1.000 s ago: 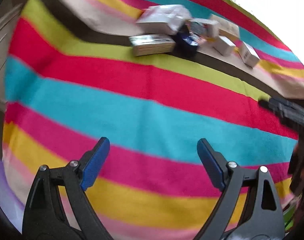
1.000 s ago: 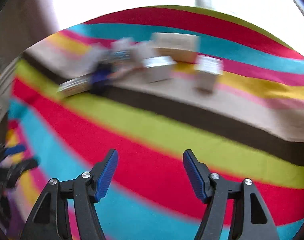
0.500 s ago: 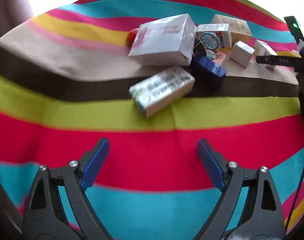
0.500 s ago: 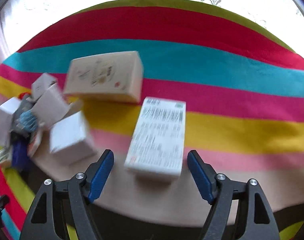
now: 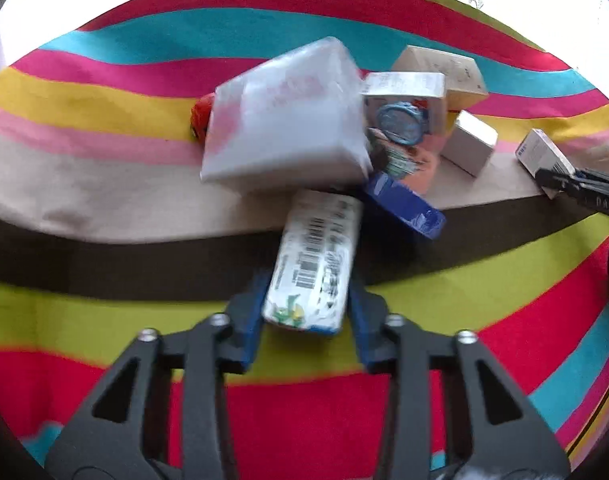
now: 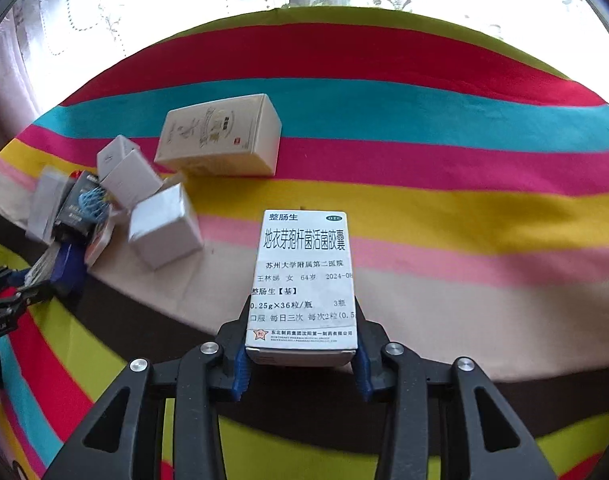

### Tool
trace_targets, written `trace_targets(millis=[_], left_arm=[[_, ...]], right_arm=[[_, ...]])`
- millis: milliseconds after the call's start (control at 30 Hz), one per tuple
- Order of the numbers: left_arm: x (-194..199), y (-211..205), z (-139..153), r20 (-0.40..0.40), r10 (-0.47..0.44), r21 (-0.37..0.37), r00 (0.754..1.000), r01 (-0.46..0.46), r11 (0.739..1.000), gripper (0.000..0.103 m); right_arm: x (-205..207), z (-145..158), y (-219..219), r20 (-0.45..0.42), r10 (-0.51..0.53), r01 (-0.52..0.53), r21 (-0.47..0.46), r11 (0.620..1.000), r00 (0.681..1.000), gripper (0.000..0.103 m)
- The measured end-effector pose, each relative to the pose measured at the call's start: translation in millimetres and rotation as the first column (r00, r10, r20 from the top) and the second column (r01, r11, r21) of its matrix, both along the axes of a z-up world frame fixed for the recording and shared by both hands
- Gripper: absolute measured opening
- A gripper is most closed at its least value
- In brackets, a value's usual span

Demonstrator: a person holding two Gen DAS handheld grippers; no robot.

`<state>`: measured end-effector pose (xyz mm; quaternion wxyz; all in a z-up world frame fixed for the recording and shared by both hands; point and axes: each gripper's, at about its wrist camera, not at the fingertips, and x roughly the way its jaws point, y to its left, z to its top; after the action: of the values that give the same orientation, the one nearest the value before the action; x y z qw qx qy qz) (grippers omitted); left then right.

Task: Organize rigid objects
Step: 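Grasp the white printed medicine box with the right tool while the left grasps a barcode box, then carry both printed boxes over the storage box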

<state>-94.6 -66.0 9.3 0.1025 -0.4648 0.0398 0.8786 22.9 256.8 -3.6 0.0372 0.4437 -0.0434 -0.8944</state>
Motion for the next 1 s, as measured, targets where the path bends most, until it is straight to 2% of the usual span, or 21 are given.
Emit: trace_targets(millis=[133,267,500,800,1000], left_arm=[[42,18,6,-0.016,0.078,0.043,0.997,-0.077,0.996,0.038],[77,30,12,-0.014,0.134,0.114,0.991,-0.132,0.985,0.038],[120,49,24,-0.035,0.141,0.105,0.989,-0.137,0.985,0.038],[186,43,27,-0.025,0.185,0.124,0.982,-0.181,0.976,0.038],[213,39,35,-0.037,0.195,0.105,0.980,-0.190,0.976,0.038]], right_arm=[[32,3,1,-0.008,0.011,-0.011,0.005,1.000,1.000,0.041],[52,5,-18,-0.007,0.026,-0.026,0.014,1.000,1.000,0.041],[87,15,-21,-0.015,0.038,-0.038,-0.001,0.999,0.999,0.041],[135,23,-34,-0.027,0.045,-0.045,-0.001,0.999,0.999,0.041],[164,29,-38,-0.031,0.061,-0.061,0.000,0.998,0.998,0.041]])
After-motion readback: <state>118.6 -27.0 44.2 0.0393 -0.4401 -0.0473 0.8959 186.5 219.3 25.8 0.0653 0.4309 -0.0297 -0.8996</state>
